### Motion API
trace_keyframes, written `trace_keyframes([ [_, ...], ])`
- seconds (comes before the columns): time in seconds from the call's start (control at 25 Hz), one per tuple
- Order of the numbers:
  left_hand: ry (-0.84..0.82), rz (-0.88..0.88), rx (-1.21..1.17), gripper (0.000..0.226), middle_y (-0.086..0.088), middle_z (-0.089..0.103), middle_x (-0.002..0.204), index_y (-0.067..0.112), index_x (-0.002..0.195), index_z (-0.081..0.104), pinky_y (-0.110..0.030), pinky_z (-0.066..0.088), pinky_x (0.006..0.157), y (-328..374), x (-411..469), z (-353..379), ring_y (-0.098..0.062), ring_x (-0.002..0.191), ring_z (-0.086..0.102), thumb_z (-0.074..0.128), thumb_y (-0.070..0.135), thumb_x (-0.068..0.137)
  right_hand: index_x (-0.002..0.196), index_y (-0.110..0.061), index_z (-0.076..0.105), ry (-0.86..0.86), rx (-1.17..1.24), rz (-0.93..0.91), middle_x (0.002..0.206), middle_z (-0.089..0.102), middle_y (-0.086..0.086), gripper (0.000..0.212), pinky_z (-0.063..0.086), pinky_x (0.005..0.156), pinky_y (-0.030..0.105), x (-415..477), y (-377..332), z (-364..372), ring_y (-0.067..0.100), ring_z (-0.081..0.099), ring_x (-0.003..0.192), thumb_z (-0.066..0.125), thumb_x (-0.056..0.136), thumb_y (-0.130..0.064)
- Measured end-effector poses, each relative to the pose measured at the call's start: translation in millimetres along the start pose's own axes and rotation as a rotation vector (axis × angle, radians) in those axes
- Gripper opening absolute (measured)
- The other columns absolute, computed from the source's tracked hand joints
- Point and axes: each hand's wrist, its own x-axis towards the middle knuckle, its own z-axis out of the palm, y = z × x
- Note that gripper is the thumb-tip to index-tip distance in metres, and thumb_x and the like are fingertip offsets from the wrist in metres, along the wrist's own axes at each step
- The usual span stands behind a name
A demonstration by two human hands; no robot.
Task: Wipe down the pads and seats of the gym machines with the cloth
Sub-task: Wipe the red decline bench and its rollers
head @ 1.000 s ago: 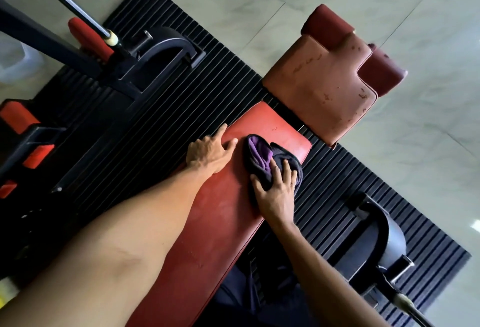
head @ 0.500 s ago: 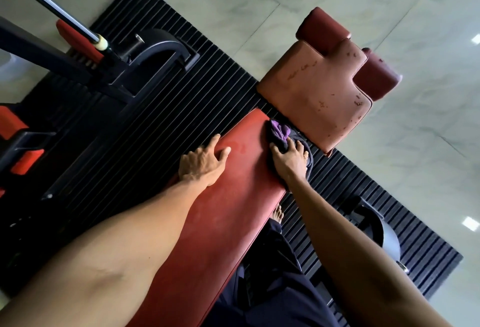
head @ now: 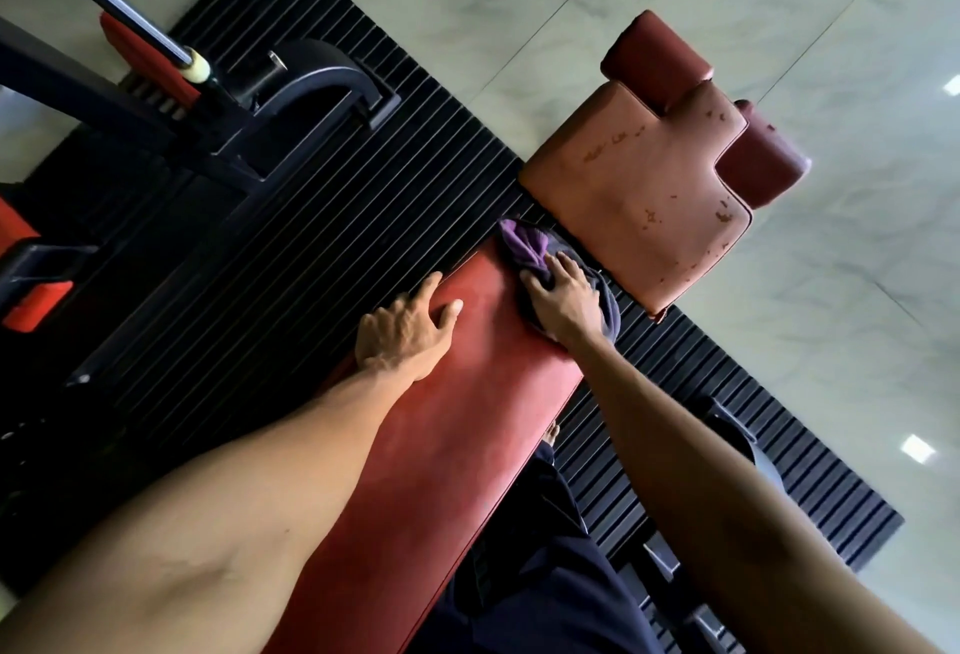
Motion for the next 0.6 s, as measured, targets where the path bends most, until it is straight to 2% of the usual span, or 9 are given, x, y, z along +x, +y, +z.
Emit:
trace_keyframes([
  [0.04, 0.002, 0.003, -0.001, 0.064, -0.013, 0.060, 0.136, 0.042, 0.155, 0.020, -0.046, 0.044, 0.095, 0, 1, 0, -0.038, 0.114, 0.063, 0.022, 0.070, 0.097, 0.154, -0.031, 0.040, -0.014, -0.002, 0.012, 0.165, 0.031, -0.001, 0.064, 0.020, 0.122, 0.053, 16, -18, -1, 0.027, 0.029, 0.150, 0.045, 0.098, -0.061],
  [0.12, 0.001, -0.007, 0.013, 0.065, -0.013, 0.059, 0.138, 0.040, 0.155, 0.022, -0.046, 0.044, 0.095, 0, 1, 1, -0.038, 0.115, 0.062, 0.024, 0.070, 0.098, 0.152, -0.030, 0.044, -0.029, -0.039, -0.132, 0.163, 0.034, 0.000, 0.061, 0.021, 0.121, 0.055, 23, -48, 7, 0.028, 0.030, 0.149, 0.047, 0.098, -0.060],
  [0.24, -0.025, -0.052, 0.008, 0.067, -0.013, 0.056, 0.141, 0.031, 0.153, 0.031, -0.047, 0.041, 0.100, 1, 1, 1, -0.038, 0.122, 0.058, 0.028, 0.067, 0.098, 0.150, -0.031, 0.047, -0.035, -0.042, -0.352, 0.164, 0.033, -0.001, 0.058, 0.012, 0.125, 0.056, -27, -55, 21, 0.028, 0.021, 0.154, 0.054, 0.098, -0.055],
  [0.36, -0.022, -0.043, 0.006, 0.066, -0.012, 0.056, 0.141, 0.033, 0.154, 0.029, -0.046, 0.041, 0.099, 1, 1, 0, -0.038, 0.121, 0.058, 0.027, 0.067, 0.098, 0.154, -0.032, 0.041, -0.014, -0.029, -0.273, 0.166, 0.027, -0.006, 0.062, 0.011, 0.127, 0.048, -63, -8, 16, 0.021, 0.015, 0.156, 0.052, 0.098, -0.058],
  [0.44, -0.014, -0.010, -0.009, 0.065, -0.013, 0.058, 0.139, 0.040, 0.155, 0.023, -0.045, 0.043, 0.096, -1, 2, 1, -0.038, 0.117, 0.061, 0.023, 0.070, 0.097, 0.156, -0.030, 0.038, -0.016, -0.013, -0.151, 0.167, 0.026, -0.005, 0.067, 0.018, 0.126, 0.048, -49, 14, 7, 0.022, 0.019, 0.155, 0.047, 0.097, -0.061],
  [0.6, 0.001, 0.003, 0.004, 0.065, -0.013, 0.061, 0.135, 0.042, 0.156, 0.020, -0.045, 0.044, 0.094, -1, 1, -1, -0.037, 0.115, 0.062, 0.020, 0.071, 0.097, 0.156, -0.026, 0.037, -0.021, -0.009, -0.035, 0.165, 0.031, 0.000, 0.066, 0.030, 0.119, 0.048, 17, -18, -2, 0.029, 0.035, 0.148, 0.042, 0.099, -0.060],
])
